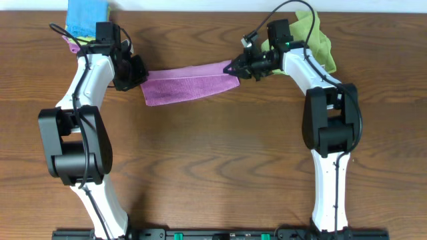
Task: Fold the cloth
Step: 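Lift both near corners and fold them toward the far edge, then lower the folded edge onto the far edge and release both grippers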
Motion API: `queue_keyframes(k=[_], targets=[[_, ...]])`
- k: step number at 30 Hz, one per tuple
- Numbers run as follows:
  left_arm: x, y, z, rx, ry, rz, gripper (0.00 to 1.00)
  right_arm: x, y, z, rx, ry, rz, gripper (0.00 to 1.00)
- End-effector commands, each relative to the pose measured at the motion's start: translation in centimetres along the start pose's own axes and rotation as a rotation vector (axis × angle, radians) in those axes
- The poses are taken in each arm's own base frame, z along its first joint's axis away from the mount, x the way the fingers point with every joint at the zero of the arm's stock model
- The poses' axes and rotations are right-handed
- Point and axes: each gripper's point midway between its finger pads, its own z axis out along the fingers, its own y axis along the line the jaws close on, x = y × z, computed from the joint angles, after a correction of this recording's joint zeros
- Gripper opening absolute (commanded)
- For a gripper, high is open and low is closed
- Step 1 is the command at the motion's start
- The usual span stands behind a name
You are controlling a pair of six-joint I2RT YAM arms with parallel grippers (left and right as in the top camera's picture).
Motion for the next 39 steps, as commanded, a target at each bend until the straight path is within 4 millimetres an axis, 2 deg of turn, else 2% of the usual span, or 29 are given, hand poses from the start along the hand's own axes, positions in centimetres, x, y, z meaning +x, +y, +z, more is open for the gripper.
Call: queue_keyframes(k=[1,5,13,14,15,16,17,18,19,20,23,25,27,29,32,34,35,36,37,39], targets=[[-0.6,-0.3,-1.2,-0.012,-0.032,0.033,0.06,-0.1,-1.0,-0.7,0.034,-0.003,-0.051,0.01],[0.3,-0.2,-0.9,-0.037,-0.004,0.037,0.06,0.5,-2.3,-0.9,0.091,0.011,-0.043,0.01],[2.0,0.1,-0.2,-0.108,0.035,0.053,0.06,0.7,-3.3,-0.8,0.156,0.011,-0.045,0.01],[2.0,0.1,-0.2,-0.112,0.034,0.055,0.06,0.7,-3.3,-0.8,0.155,0.009,-0.048,0.1],[2.0,0.1,-0.2,-0.111,0.033,0.056,0.09,0.6,-3.2,-0.8,0.155,0.009,-0.048,0.38],[2.0,0.1,-0.2,-0.112,0.033,0.056,0.33,0.5,-3.2,-0.9,0.153,0.006,-0.051,0.53],[2.1,0.1,-0.2,-0.112,0.037,0.056,0.45,0.4,-3.2,-0.9,0.153,0.002,-0.054,0.59],[2.2,0.2,-0.2,-0.114,0.041,0.055,0.5,0.2,-3.3,-1.0,0.151,-0.004,-0.057,0.66],[2.2,0.3,-0.3,-0.116,0.045,0.054,0.55,0.0,-3.3,-1.2,0.15,-0.01,-0.06,0.79],[2.3,0.4,-0.3,-0.116,0.048,0.062,0.66,-0.2,-3.3,-1.4,0.145,-0.016,-0.063,0.82],[2.5,0.7,-0.5,-0.116,0.061,0.058,0.67,-0.9,-3.0,-2.2,0.134,-0.037,-0.069,0.8],[2.7,0.1,-0.6,-0.083,0.075,0.071,0.69,-1.8,-2.5,-3.1,0.124,-0.06,-0.083,0.77],[2.9,-0.7,-0.7,-0.038,0.086,0.071,0.69,-2.8,-1.6,-4.0,0.112,-0.087,-0.103,0.7],[2.7,-1.1,-0.8,-0.022,0.083,0.074,0.69,-3.8,-0.5,-4.8,0.106,-0.111,-0.132,0.56],[2.7,-1.1,-0.8,-0.021,0.082,0.089,0.7,-4.1,0.6,-5.0,0.103,-0.117,-0.15,0.68],[2.6,-1.1,-0.8,-0.021,0.079,0.09,0.71,-3.9,0.9,-4.7,0.103,-0.108,-0.156,0.67],[2.5,-1.1,-0.7,-0.02,0.074,0.092,0.71,-3.7,1.0,-4.4,0.103,-0.101,-0.164,0.63],[2.2,-1.2,-0.7,-0.017,0.059,0.097,0.71,-3.4,1.1,-4.1,0.104,-0.091,-0.173,0.54],[1.9,-1.2,-0.7,-0.018,0.048,0.1,0.7,-3.2,1.3,-3.8,0.105,-0.084,-0.18,0.35],[1.4,-1.4,-0.7,-0.011,0.03,0.105,0.7,-2.8,1.5,-3.2,0.108,-0.07,-0.19,0.06]])
